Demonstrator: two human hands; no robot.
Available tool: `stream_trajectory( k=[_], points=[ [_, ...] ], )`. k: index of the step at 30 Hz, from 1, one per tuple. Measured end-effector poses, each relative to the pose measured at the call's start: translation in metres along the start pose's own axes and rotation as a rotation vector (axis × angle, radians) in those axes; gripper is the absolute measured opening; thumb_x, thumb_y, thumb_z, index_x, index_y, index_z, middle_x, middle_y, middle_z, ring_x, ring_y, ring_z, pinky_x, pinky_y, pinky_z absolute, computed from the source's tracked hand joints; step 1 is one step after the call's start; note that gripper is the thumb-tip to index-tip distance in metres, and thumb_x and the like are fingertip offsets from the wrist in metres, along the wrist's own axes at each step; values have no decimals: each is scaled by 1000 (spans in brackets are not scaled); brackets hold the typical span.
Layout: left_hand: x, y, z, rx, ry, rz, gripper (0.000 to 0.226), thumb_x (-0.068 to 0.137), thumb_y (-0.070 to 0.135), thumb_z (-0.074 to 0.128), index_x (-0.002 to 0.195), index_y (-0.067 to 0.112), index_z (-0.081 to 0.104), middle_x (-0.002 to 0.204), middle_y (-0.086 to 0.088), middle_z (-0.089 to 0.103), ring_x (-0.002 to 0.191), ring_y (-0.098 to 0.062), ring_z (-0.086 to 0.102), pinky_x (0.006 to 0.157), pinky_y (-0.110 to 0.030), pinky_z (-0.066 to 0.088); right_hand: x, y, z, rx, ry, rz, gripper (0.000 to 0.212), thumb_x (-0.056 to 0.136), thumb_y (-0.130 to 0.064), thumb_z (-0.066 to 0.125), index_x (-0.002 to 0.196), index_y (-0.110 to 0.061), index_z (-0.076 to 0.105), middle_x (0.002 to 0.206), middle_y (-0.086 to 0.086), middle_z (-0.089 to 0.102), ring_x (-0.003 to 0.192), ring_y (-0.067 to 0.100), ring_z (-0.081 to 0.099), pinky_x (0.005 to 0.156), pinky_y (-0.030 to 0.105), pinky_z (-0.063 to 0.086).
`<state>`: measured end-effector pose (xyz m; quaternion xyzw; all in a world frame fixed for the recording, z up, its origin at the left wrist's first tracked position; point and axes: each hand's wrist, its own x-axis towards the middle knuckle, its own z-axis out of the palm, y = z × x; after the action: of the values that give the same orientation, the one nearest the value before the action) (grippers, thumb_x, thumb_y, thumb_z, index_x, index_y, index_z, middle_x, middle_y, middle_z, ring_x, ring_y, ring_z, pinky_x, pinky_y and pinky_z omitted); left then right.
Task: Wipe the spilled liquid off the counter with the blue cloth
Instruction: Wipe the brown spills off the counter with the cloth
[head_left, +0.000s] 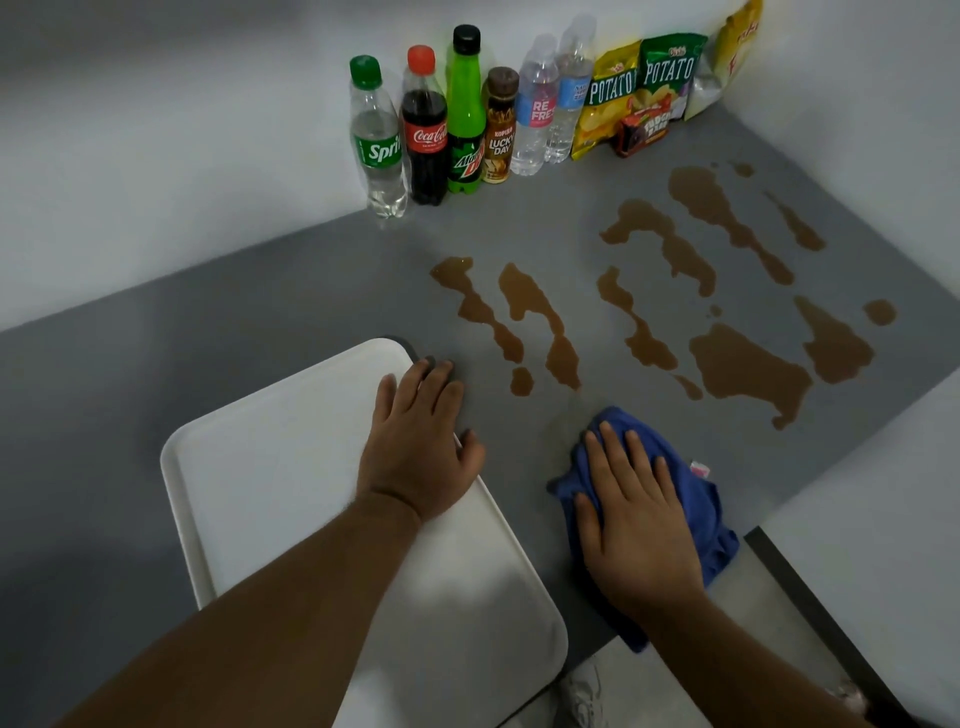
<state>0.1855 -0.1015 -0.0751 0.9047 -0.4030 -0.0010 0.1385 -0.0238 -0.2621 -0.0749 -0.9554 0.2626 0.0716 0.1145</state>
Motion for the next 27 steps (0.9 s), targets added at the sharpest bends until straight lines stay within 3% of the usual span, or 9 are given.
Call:
stream_trajectory(
  k=[4, 8, 10, 15, 19, 24, 27],
  points=[
    [0, 2, -2, 0, 5, 6, 57, 89, 38, 63, 138, 10, 57, 152, -13, 53, 146, -35, 43, 120, -62, 33, -3, -9, 6, -12, -30, -8, 65, 100, -64, -2, 157, -38, -20, 166, -15, -26, 151, 11, -30, 121, 35, -24],
    [-1, 3, -2, -3, 14, 7, 57, 87, 34, 69, 137, 9, 58, 149, -15, 55, 145, -37, 45, 118, -64, 35, 40, -17, -2, -22, 1, -142, 66, 105, -62, 7, 164, -33, 1, 170, -10, -8, 157, 16, -15, 127, 45, -4],
    [-1, 2, -2, -2, 19, 7, 58, 87, 34, 69, 137, 9, 58, 149, -16, 56, 144, -37, 46, 118, -64, 36, 64, -14, -10, -31, 19, -125, 65, 105, -60, 9, 164, -31, 7, 171, -9, -1, 158, 17, -8, 128, 48, 1],
    [0, 1, 0, 4, 25, 7, 57, 89, 36, 66, 139, 10, 58, 151, -15, 55, 145, -36, 45, 119, -63, 35, 57, -2, -6, -66, 56, 7, 66, 105, -61, 7, 164, -32, 3, 171, -8, -3, 158, 19, -9, 127, 51, -3],
    [4, 1, 3, 22, 32, 13, 56, 90, 40, 56, 138, 10, 56, 148, -15, 55, 144, -36, 46, 119, -62, 36, 32, -13, 7, -41, -19, -78, 68, 103, -67, 5, 162, -35, -8, 169, -11, -19, 155, 16, -22, 125, 47, -10],
    [4, 0, 5, 15, 6, -17, 59, 94, 49, 46, 140, 14, 56, 153, -10, 52, 149, -31, 40, 123, -60, 31, 85, -21, -8, -52, 9, -248, 65, 106, -59, 12, 164, -30, 7, 172, -7, 2, 158, 20, -5, 127, 47, -2],
    [5, 1, 5, -18, 2, -39, 57, 93, 51, 47, 139, 18, 57, 155, -6, 50, 150, -28, 38, 125, -58, 29, 99, -9, -13, -75, 22, -185, 65, 105, -59, 12, 164, -30, 8, 172, -7, 2, 158, 18, -7, 127, 47, -4]
  ],
)
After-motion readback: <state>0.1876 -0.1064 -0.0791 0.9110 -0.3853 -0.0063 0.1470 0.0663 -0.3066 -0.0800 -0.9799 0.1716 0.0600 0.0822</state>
